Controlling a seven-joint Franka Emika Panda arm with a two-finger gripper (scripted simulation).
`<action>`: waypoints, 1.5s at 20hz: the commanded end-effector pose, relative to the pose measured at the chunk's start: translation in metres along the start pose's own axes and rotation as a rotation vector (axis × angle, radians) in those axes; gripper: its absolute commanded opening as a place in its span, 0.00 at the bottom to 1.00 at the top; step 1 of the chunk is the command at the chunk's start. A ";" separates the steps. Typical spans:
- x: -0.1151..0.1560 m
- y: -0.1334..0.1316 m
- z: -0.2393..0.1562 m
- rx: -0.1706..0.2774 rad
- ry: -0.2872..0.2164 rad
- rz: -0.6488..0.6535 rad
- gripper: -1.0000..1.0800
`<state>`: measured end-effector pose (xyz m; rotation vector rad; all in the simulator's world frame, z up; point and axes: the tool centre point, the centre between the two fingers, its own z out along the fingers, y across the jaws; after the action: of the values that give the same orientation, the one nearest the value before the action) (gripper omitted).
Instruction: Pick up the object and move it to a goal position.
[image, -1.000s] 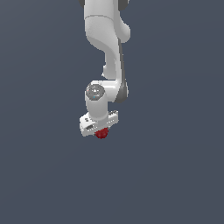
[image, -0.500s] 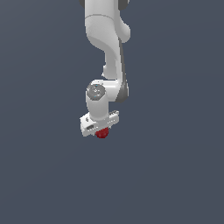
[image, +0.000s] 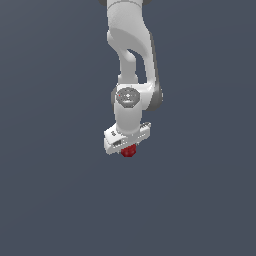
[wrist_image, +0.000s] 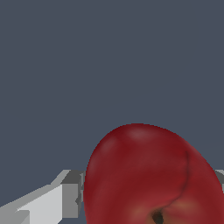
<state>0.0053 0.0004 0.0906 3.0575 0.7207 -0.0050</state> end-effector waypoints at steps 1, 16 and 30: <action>0.017 -0.018 -0.019 -0.001 0.003 -0.001 0.00; 0.115 -0.126 -0.121 -0.001 0.003 -0.001 0.00; 0.153 -0.161 -0.156 0.000 0.003 -0.001 0.00</action>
<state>0.0688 0.2113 0.2431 3.0571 0.7245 -0.0042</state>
